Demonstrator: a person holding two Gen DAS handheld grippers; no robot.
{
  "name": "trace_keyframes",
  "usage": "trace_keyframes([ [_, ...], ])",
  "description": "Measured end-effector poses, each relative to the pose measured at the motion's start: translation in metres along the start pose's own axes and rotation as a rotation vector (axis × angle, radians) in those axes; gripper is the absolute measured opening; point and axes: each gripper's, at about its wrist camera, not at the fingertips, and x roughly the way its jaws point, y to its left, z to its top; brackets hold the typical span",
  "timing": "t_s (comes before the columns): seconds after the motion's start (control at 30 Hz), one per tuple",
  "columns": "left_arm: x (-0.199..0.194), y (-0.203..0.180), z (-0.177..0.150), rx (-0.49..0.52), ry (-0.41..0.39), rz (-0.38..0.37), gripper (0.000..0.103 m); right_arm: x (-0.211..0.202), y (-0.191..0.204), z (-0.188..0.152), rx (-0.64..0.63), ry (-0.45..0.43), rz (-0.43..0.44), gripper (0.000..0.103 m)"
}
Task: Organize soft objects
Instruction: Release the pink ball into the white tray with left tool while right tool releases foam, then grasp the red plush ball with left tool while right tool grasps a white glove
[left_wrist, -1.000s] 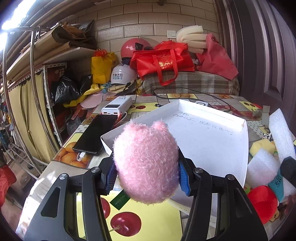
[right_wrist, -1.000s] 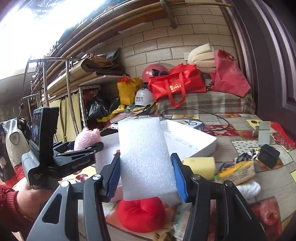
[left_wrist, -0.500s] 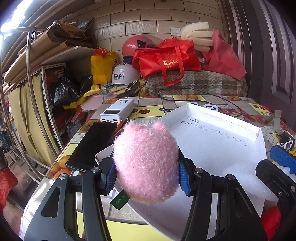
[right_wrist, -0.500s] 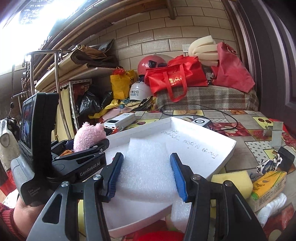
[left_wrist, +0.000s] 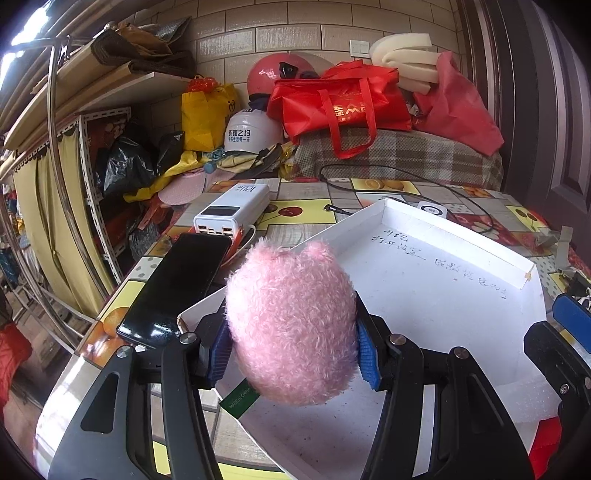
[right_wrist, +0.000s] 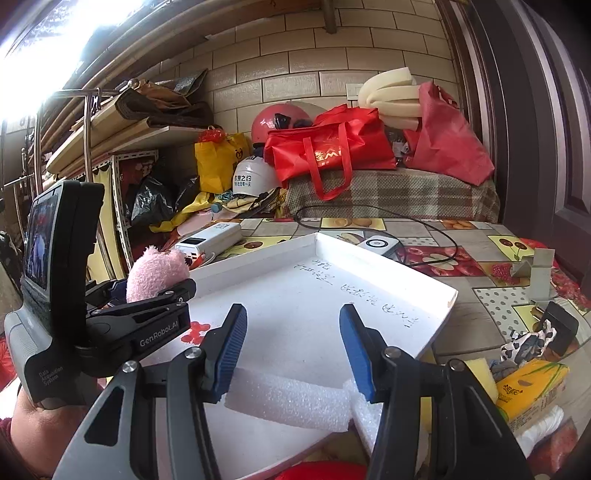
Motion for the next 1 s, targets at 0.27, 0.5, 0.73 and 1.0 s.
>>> trace_keyframes([
  [0.27, -0.005, 0.006, -0.001, -0.024, -0.029, 0.010, 0.103, -0.003, -0.002, 0.002, 0.016, -0.016, -0.002, 0.092],
  [0.5, -0.013, 0.014, -0.003, -0.064, -0.072, 0.000, 0.103, -0.028, 0.005, -0.005, -0.007, -0.082, 0.046, 0.103],
  [0.73, -0.029, 0.022, -0.007, -0.106, -0.147, -0.034, 0.103, -0.053, 0.002, -0.012, -0.026, -0.098, 0.075, 0.103],
  [1.0, -0.061, 0.001, -0.024, -0.051, -0.170, -0.171, 0.103, -0.090, -0.066, -0.021, 0.017, -0.108, -0.039, 0.103],
])
